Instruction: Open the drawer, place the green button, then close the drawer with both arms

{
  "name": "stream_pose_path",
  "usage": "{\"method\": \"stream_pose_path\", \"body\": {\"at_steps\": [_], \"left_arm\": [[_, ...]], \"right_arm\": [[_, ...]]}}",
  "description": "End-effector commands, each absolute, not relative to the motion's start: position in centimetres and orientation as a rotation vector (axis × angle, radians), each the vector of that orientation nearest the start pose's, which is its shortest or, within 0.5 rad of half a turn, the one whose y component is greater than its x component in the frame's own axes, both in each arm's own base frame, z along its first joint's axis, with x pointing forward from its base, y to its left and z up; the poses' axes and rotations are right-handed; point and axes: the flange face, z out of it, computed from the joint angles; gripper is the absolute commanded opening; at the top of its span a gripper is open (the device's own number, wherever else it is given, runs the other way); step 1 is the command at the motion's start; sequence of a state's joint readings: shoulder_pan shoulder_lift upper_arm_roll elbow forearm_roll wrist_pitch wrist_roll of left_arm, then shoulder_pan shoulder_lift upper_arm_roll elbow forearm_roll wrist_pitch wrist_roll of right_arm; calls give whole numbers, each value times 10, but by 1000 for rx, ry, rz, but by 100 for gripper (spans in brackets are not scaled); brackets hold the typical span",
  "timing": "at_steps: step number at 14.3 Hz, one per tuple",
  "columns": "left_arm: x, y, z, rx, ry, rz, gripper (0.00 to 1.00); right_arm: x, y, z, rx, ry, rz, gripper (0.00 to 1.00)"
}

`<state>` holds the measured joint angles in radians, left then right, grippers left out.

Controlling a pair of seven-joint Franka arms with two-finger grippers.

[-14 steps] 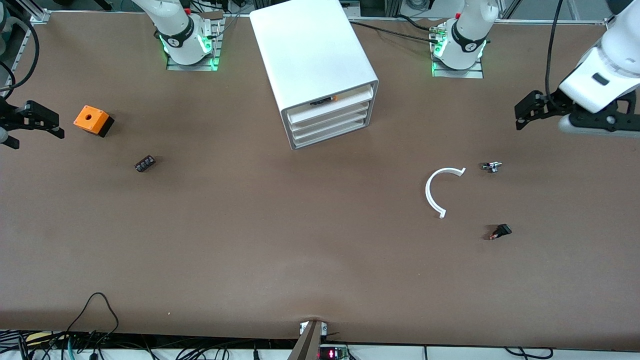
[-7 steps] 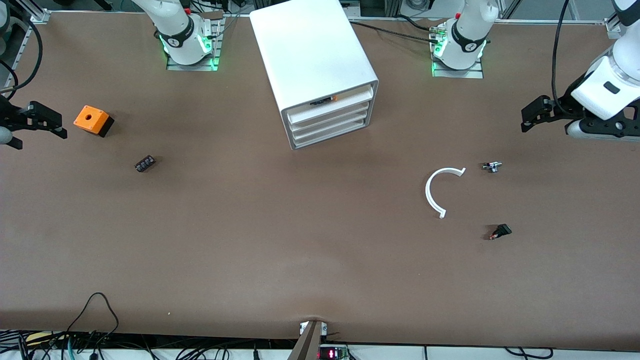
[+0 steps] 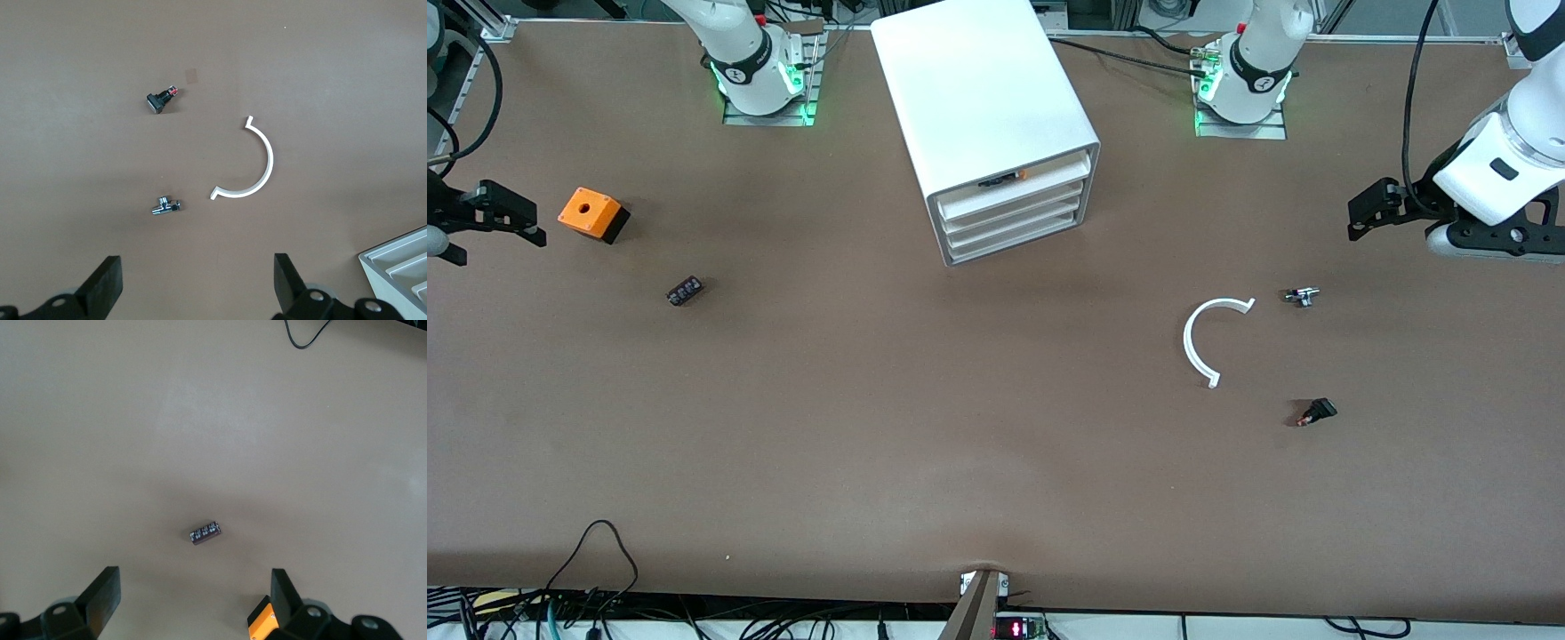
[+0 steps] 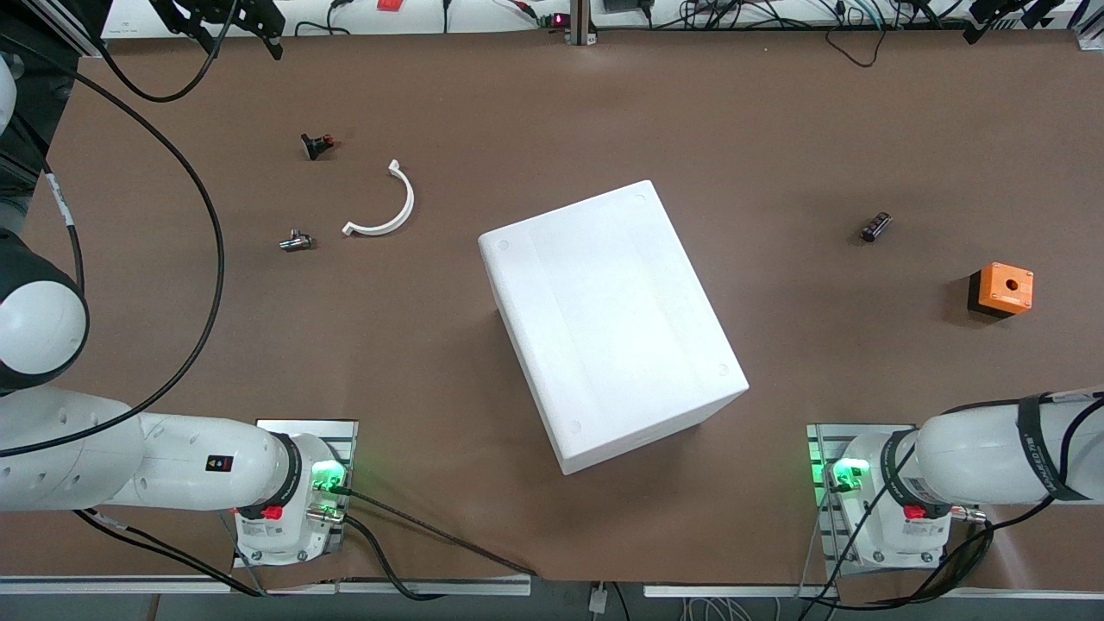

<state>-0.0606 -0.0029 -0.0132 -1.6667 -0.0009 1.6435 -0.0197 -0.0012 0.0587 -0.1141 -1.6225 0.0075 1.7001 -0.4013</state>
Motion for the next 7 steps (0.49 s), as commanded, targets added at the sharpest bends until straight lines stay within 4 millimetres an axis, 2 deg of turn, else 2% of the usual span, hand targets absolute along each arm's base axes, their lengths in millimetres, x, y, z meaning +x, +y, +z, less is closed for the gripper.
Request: {"method": "stream_pose_path", "body": {"at_steps": [1, 7], "left_arm": [[559, -49, 593, -3119, 143, 39, 100], [562, -52, 596, -3119, 150, 27, 100]], "right_arm": [[578, -66, 577, -3103, -460, -25, 100], [578, -65, 575, -3101, -467, -18, 100]]}}
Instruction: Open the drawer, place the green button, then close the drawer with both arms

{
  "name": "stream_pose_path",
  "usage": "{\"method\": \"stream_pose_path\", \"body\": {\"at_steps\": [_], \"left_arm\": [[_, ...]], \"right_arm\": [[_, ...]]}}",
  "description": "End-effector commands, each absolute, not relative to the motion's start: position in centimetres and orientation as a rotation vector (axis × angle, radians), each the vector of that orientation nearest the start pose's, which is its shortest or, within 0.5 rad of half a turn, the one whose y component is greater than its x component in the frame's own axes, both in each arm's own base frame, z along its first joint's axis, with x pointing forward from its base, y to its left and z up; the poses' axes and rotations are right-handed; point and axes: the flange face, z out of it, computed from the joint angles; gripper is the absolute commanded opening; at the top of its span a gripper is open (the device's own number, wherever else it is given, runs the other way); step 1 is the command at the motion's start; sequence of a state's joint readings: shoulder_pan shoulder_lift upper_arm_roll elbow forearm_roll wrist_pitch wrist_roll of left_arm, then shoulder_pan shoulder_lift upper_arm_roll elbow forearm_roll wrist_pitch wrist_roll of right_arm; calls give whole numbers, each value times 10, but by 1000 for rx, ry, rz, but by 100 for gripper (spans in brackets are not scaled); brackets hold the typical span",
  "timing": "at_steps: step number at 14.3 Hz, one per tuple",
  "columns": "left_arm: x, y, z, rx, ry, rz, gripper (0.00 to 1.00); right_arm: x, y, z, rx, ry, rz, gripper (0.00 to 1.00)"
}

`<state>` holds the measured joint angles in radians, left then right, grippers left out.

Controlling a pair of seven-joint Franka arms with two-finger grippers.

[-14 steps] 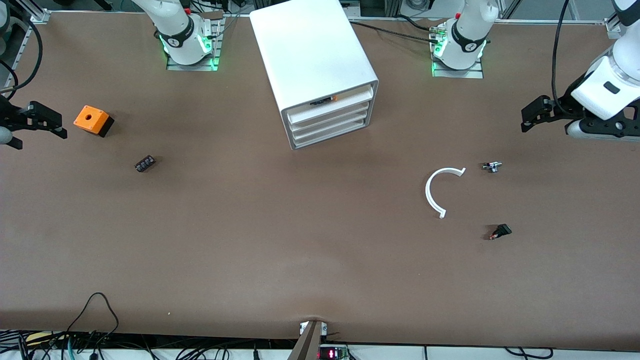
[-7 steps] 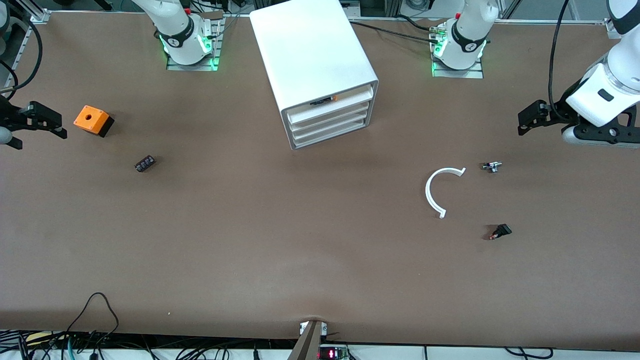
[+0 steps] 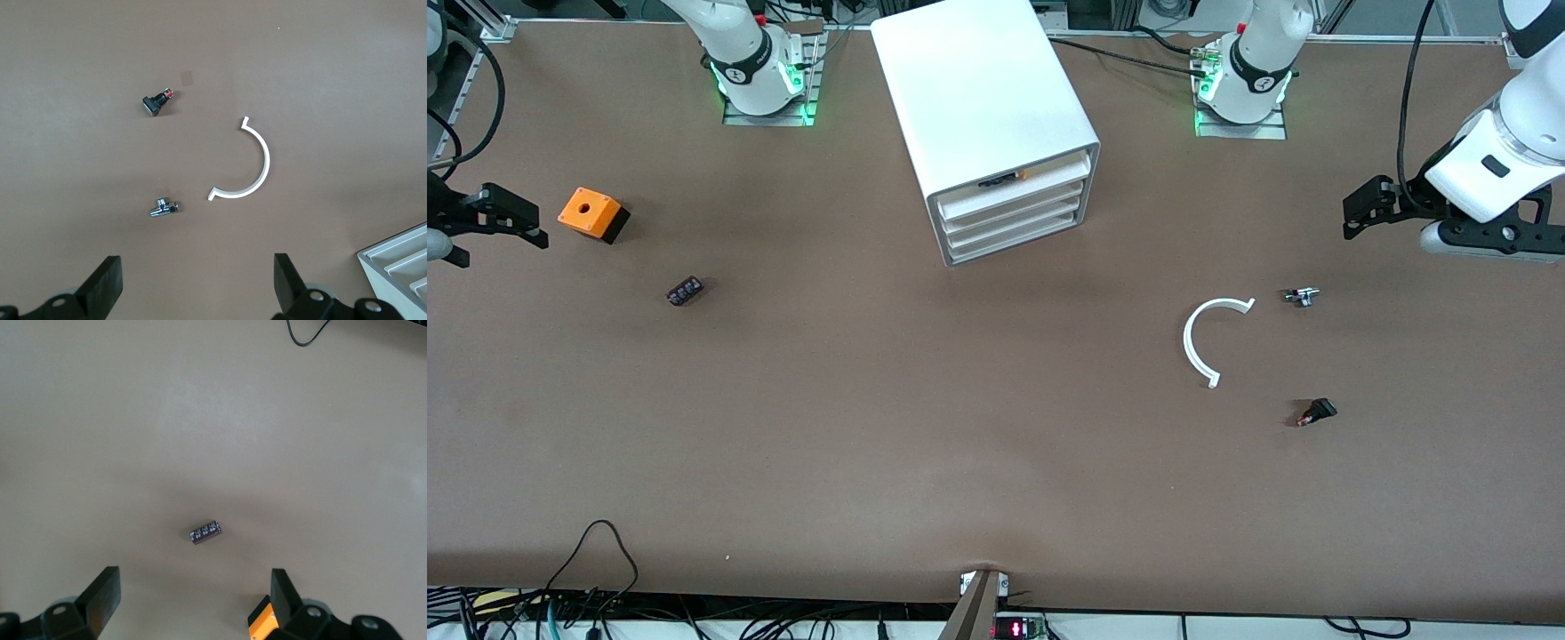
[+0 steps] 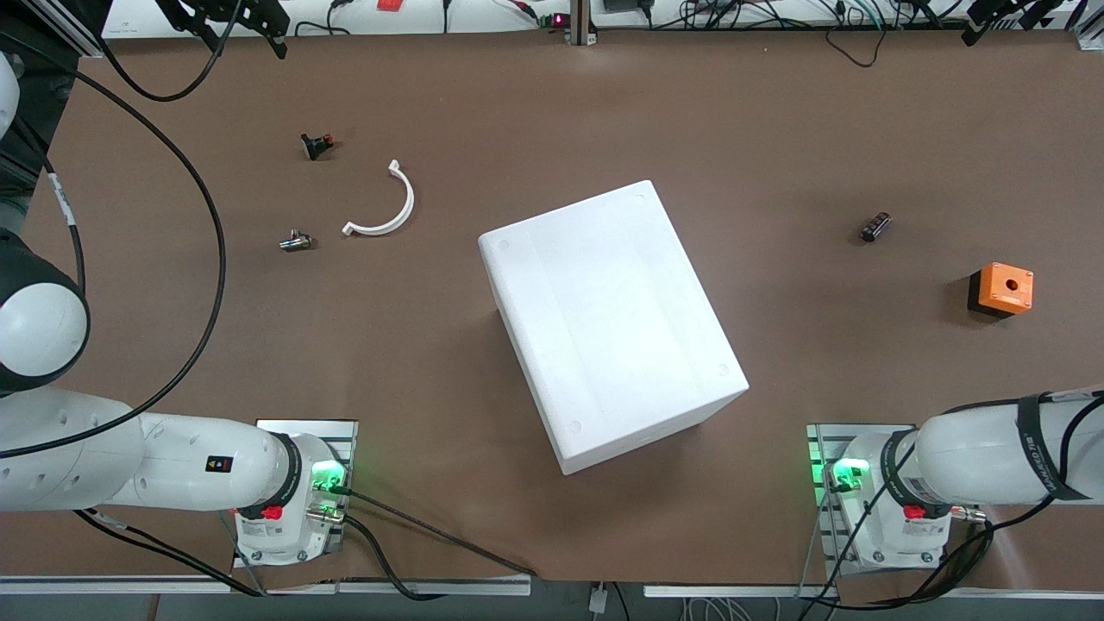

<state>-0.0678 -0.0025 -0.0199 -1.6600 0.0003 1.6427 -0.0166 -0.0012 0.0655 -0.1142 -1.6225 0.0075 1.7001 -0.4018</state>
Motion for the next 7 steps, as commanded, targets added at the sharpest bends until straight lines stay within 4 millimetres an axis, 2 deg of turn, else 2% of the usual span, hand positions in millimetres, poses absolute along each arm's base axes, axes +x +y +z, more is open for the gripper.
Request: {"method": "stream_pose_path", "body": {"at_steps": [1, 7], "left_arm": [[565, -53, 597, -3119, 152, 23, 100], [565, -50, 597, -3119, 145, 32, 100]], "right_arm": [[578, -65, 576, -3101, -467, -20, 100], [578, -65, 576, -3101, -470, -23, 100]]}}
